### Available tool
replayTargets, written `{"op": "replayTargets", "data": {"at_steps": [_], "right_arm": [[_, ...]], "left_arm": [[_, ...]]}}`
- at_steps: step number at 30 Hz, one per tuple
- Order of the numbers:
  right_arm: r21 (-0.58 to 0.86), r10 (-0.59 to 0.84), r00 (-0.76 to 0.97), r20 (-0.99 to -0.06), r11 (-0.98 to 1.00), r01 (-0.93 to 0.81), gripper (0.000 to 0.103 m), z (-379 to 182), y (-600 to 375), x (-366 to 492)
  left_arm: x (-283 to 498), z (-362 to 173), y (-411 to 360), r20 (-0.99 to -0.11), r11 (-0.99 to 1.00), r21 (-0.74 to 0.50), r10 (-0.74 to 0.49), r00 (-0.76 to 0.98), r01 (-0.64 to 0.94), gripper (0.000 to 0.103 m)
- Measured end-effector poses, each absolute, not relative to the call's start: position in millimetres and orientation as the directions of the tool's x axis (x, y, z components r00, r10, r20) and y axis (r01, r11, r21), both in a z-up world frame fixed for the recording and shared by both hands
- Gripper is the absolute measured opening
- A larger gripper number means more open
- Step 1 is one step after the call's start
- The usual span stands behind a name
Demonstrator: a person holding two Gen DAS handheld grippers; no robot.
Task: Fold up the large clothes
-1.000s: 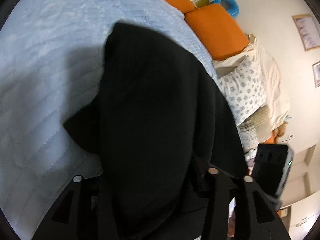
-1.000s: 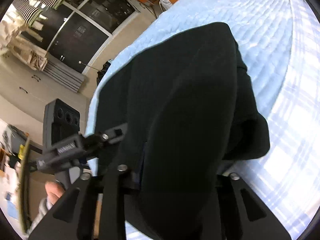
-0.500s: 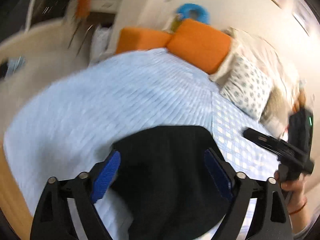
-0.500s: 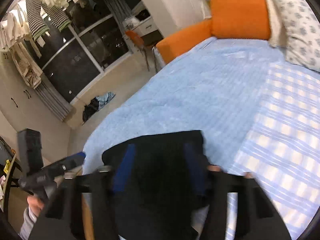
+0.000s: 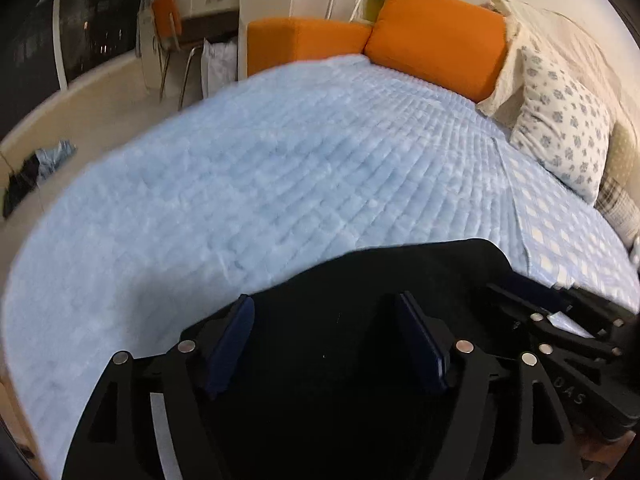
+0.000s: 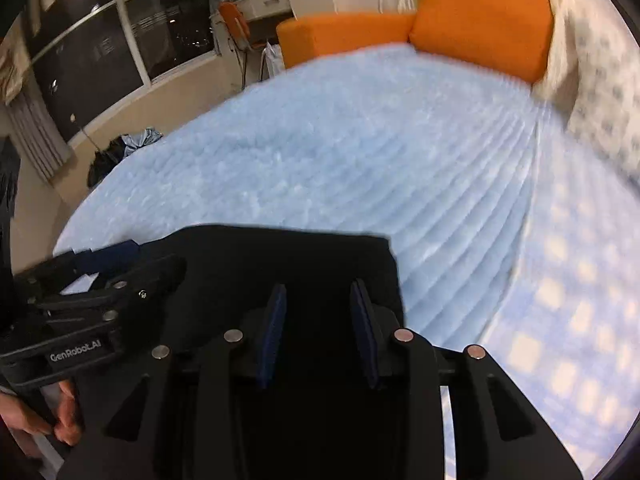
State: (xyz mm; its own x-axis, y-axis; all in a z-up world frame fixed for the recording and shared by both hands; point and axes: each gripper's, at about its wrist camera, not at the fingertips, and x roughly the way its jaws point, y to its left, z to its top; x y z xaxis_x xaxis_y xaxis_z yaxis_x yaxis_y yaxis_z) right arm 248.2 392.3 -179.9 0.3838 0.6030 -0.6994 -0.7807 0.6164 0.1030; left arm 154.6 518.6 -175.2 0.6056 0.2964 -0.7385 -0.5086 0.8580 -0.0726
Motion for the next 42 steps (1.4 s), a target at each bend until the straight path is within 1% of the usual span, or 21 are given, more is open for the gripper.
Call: {"op": "replayTargets", "data": {"at_steps": [1,2,3,4,5,6,8,10,11,12,14,16,19,21,23,26,27,28,31,39,42], "right_arm": [[0.073,0.633,0.422,-0.649,0.605,-0.793,0.037,-168.1,383.1,237.9],[0.056,0.678,0.458,-0.574,0.591,-0.805,0.054,-151.0,363.7,220.5],[0.057,0.704,0.472,-0.53,0.585,-0.809,0.087,-140.3,347.0,208.6],[0.072,0.736,0.477,-0.481,0.575,-0.815,0.097,-128.7,326.1,192.4],[0.081,0.76,0.477,-0.441,0.563,-0.822,0.098,-121.8,310.1,180.8],[0.08,0.786,0.492,-0.375,0.556,-0.827,0.098,-110.2,281.0,157.9],[0.083,0.803,0.512,-0.304,0.558,-0.826,0.098,-99.0,246.4,131.5],[0.095,0.823,0.518,-0.235,0.55,-0.83,0.098,-93.6,207.1,101.3],[0.089,0.819,0.528,-0.224,0.557,-0.826,0.098,-94.0,194.7,89.8],[0.072,0.808,0.54,-0.235,0.569,-0.819,0.098,-96.8,183.7,76.4],[0.07,0.798,0.544,-0.259,0.577,-0.814,0.099,-106.5,172.2,60.7],[0.081,0.802,0.506,-0.318,0.555,-0.828,0.098,-125.1,167.0,48.5],[0.157,0.783,0.489,-0.384,0.577,-0.801,0.098,-152.8,161.2,49.9],[0.159,0.762,0.487,-0.426,0.593,-0.789,0.098,-166.4,161.5,51.5],[0.135,0.743,0.497,-0.448,0.606,-0.784,0.098,-175.8,162.6,50.5],[-0.04,0.638,0.62,-0.457,0.682,-0.731,0.098,-185.9,171.3,43.3],[-0.091,0.629,0.639,-0.442,0.677,-0.73,0.098,-187.8,173.3,39.2],[-0.1,0.637,0.632,-0.441,0.665,-0.74,0.098,-189.7,174.2,37.6],[-0.059,0.665,0.59,-0.457,0.64,-0.766,0.098,-191.8,175.0,40.8],[-0.019,0.688,0.554,-0.468,0.619,-0.785,0.098,-198.3,175.7,42.5],[-0.029,0.687,0.557,-0.467,0.618,-0.786,0.098,-198.7,177.3,41.1]], "left_arm": [[145.4,-159.7,507.7,-0.701,0.862,-0.03,0.342,0.626,-0.506,0.071],[131.2,-141.2,493.1,-0.643,0.863,0.009,0.393,0.658,-0.506,0.072],[112.3,-122.4,476.2,-0.576,0.863,0.029,0.426,0.697,-0.504,0.085],[97.6,-110.3,464.1,-0.53,0.863,0.033,0.442,0.724,-0.504,0.101],[72.2,-93.8,442.7,-0.45,0.861,0.047,0.47,0.759,-0.506,0.1],[53.8,-83.2,425.1,-0.395,0.862,0.069,0.485,0.78,-0.502,0.1],[16.7,-70.5,385.2,-0.293,0.853,0.121,0.519,0.803,-0.507,0.101],[-11.3,-75.1,350.8,-0.248,0.832,0.159,0.554,0.794,-0.531,0.101],[-17.3,-79.2,340.4,-0.253,0.822,0.17,0.57,0.782,-0.544,0.101],[-22.5,-85.5,329.7,-0.268,0.819,0.173,0.574,0.774,-0.547,0.101],[-27.2,-104.2,313.9,-0.33,0.835,0.153,0.548,0.769,-0.529,0.101],[-27.8,-121.6,304.3,-0.389,0.846,0.125,0.522,0.759,-0.518,0.101],[-26.8,-151.1,301.2,-0.466,0.856,0.1,0.491,0.736,-0.507,0.101],[-26.5,-170.1,300.1,-0.505,0.866,0.109,0.471,0.723,-0.487,0.101],[-30.9,-183.0,302.2,-0.53,0.875,0.097,0.449,0.719,-0.475,0.101],[-43.4,-193.3,312.4,-0.531,0.862,0.059,0.453,0.716,-0.503,0.1],[-46.3,-195.3,319.8,-0.54,0.855,0.033,0.452,0.711,-0.518,0.1],[-50.2,-196.7,326.9,-0.544,0.85,-0.003,0.44,0.714,-0.527,0.1],[-56.3,-197.4,333.4,-0.542,0.847,-0.036,0.43,0.722,-0.531,0.1],[-53.0,-196.9,322.1,-0.537,0.857,0.024,0.446,0.716,-0.515,0.1],[-52.8,-196.5,318.3,-0.536,0.859,0.04,0.449,0.715,-0.51,0.1]]}}
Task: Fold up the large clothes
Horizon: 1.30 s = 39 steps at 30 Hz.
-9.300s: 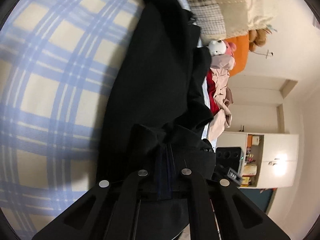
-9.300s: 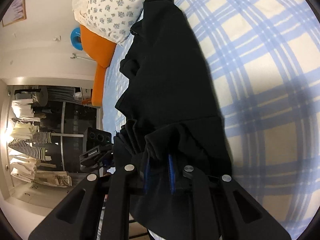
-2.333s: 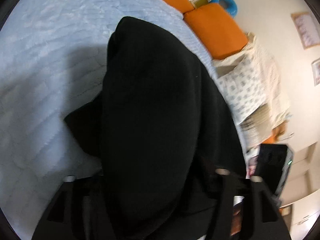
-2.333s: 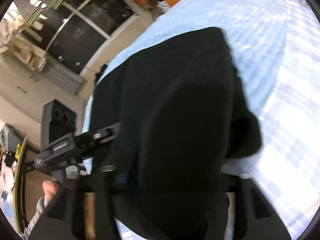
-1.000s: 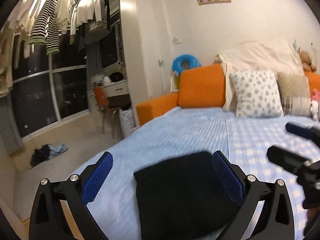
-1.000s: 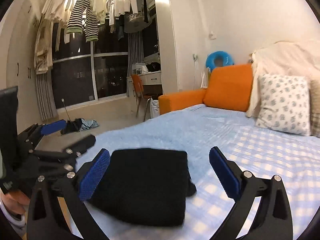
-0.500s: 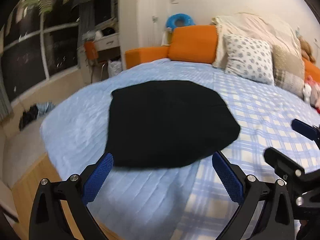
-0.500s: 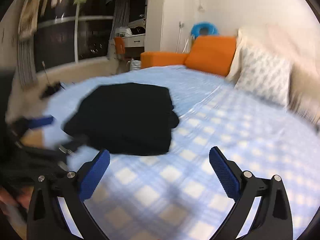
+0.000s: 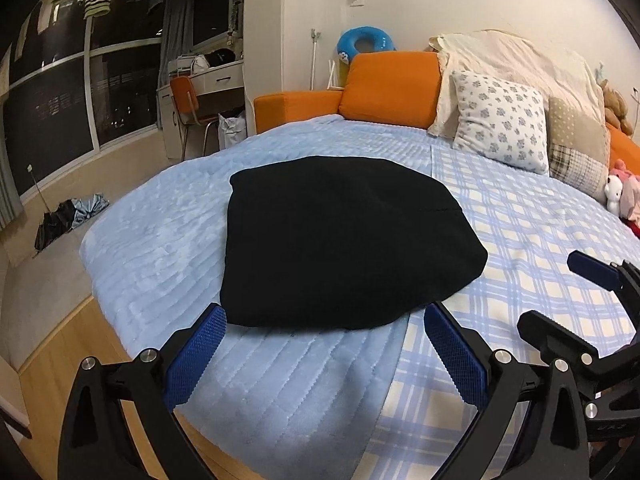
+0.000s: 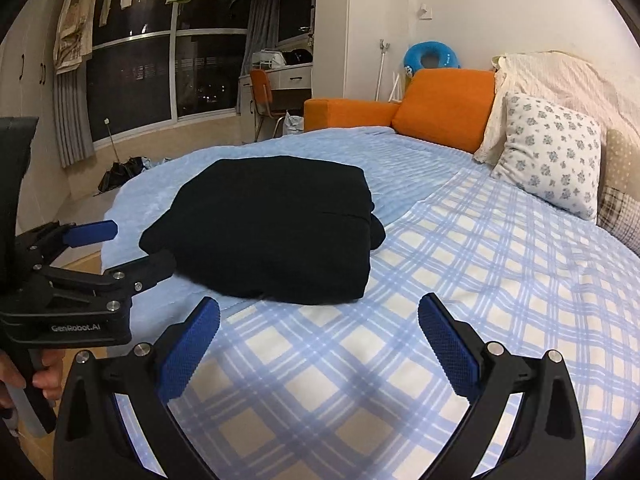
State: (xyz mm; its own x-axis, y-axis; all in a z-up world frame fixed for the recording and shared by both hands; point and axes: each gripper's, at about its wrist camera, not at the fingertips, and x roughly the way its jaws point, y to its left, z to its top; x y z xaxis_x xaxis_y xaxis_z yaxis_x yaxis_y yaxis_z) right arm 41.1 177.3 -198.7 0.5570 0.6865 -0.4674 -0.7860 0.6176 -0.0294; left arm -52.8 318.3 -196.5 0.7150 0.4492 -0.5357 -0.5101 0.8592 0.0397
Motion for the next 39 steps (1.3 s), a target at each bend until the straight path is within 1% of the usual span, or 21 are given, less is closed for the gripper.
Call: {"op": "replayTargets", "data": {"at_steps": [13,22,39], "right_arm": [[-0.024,0.688,0.561,-0.461,0.622,-0.783,0.098,-199.1,179.1,40.2],[-0.011,0.683,0.574,-0.451,0.639,-0.769,0.098,-198.3,177.2,41.7],[-0.021,0.683,0.581,-0.443,0.64,-0.768,0.098,-196.4,178.6,40.8]], "left_arm": [[-58.7,-199.0,316.5,-0.547,0.849,0.044,0.462,0.698,-0.527,0.1],[-65.5,-199.0,315.9,-0.53,0.835,0.06,0.49,0.692,-0.546,0.101],[-75.1,-210.4,315.4,-0.545,0.821,0.052,0.5,0.672,-0.569,0.1]]}}
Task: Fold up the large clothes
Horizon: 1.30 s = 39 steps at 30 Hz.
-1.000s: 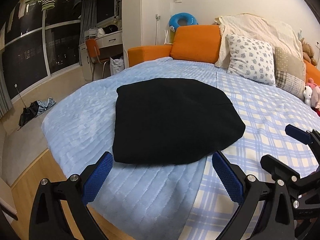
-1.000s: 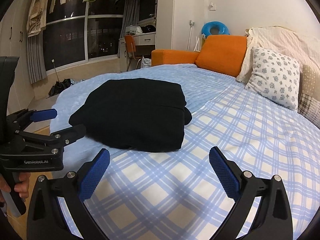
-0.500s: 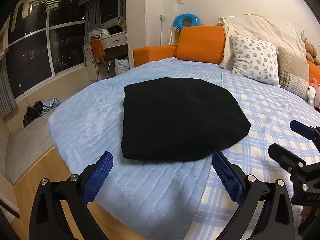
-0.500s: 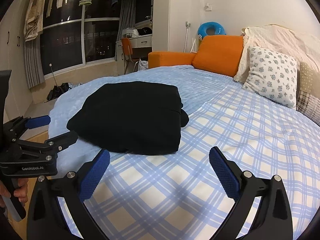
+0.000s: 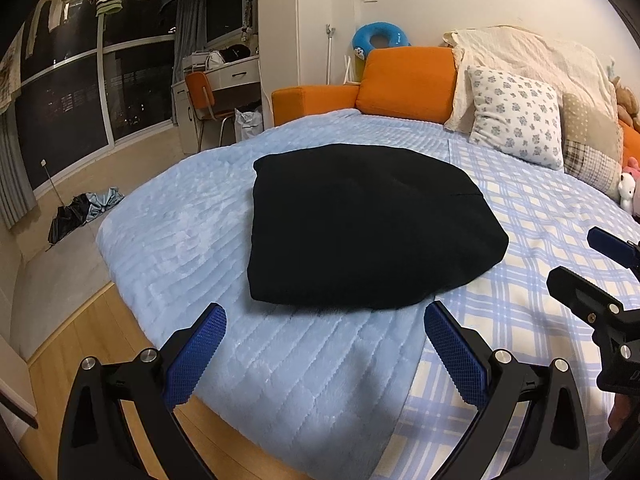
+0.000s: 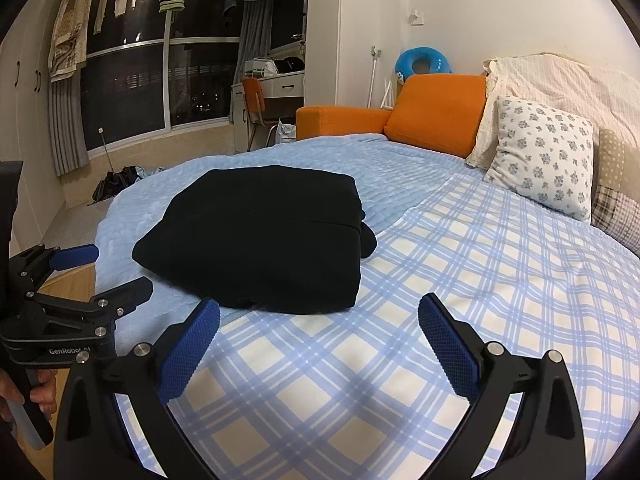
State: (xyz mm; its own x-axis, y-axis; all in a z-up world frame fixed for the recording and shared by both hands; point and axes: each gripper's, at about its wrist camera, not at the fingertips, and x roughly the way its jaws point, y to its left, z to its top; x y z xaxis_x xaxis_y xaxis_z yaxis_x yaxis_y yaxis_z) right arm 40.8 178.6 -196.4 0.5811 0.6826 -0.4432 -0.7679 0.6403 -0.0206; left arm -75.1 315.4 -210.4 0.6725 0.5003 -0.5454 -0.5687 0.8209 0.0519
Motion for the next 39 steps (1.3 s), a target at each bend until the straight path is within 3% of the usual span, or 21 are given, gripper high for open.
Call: {"op": "replayTargets", "data": {"at_steps": [39], "right_arm": [[-0.016,0.682,0.572,-0.456,0.637,-0.771,0.098,-203.2,179.4,40.8]], "left_arm": [[-78.2,-218.4,312.1,-0.56,0.818,0.034,0.492,0.667,-0.575,0.1]]}}
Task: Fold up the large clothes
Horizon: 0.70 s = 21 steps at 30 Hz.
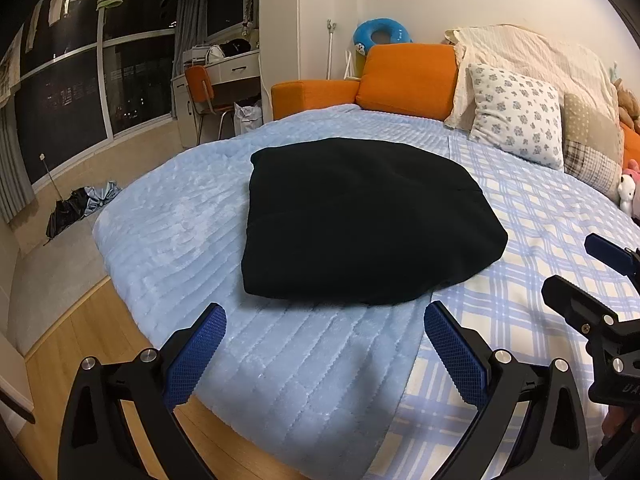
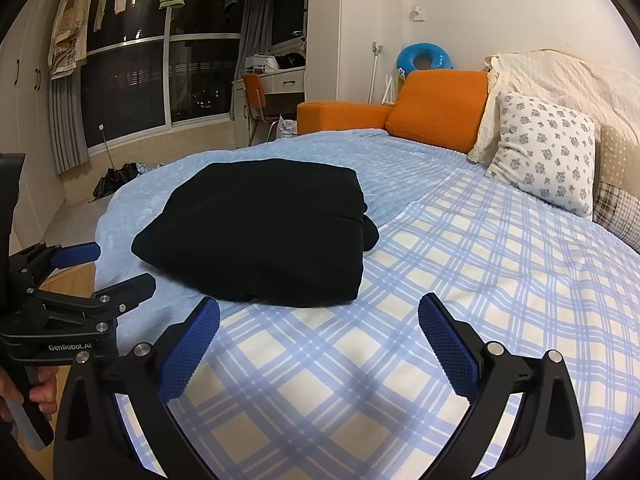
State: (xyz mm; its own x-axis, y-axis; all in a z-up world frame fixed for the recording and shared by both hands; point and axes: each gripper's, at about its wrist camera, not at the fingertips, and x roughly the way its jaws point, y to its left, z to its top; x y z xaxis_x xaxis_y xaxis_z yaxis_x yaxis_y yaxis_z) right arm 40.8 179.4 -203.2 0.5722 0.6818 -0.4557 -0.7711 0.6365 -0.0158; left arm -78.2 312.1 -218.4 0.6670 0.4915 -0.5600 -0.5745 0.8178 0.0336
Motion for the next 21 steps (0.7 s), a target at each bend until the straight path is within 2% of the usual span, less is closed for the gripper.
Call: {"op": "replayTargets", "data": {"at_steps": [21], "right_arm": [[-0.008,0.68,0.567,-0.464,0.637,-0.771,0.098,-206.0,177.5,42.6]], "left_arm": [[-76.5,-215.9,308.5,-0.556,0.811,0.034,0.501,0.664,-0.583,0.1]]}}
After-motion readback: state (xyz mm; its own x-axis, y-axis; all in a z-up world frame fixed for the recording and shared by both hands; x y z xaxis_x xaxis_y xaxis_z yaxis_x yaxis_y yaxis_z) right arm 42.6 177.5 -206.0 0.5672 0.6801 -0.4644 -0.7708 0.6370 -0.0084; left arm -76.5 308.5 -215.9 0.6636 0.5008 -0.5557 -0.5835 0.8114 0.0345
